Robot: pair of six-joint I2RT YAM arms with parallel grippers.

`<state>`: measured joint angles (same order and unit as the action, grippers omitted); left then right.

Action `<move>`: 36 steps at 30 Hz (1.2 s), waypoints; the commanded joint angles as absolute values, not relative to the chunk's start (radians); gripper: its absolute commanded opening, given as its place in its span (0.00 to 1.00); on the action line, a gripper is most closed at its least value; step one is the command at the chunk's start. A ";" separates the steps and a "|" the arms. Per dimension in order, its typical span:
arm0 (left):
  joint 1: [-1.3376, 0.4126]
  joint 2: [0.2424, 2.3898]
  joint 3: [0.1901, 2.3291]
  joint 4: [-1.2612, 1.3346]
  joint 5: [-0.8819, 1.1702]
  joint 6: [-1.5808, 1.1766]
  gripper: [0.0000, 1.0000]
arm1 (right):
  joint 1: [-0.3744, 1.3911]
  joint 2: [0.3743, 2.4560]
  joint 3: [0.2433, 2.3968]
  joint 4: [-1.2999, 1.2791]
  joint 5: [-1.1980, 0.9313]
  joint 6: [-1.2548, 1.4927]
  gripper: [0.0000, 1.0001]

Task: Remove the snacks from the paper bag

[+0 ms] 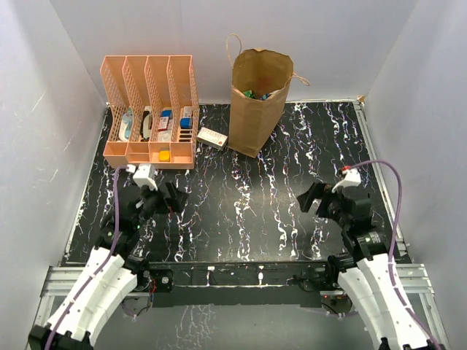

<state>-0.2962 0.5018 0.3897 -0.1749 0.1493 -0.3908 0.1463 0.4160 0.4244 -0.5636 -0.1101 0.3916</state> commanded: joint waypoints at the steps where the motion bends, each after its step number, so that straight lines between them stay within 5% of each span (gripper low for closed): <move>1: -0.378 0.636 0.542 -0.057 0.004 -0.306 0.98 | 0.189 0.528 0.639 -0.565 -0.002 0.406 0.98; 22: -0.535 1.004 0.869 0.091 -0.285 -0.152 0.98 | 0.270 1.054 1.109 -0.374 0.109 0.333 0.98; 36: -0.539 1.135 0.959 0.026 -0.273 -0.155 0.98 | 0.168 1.475 1.530 -0.236 -0.013 0.537 0.99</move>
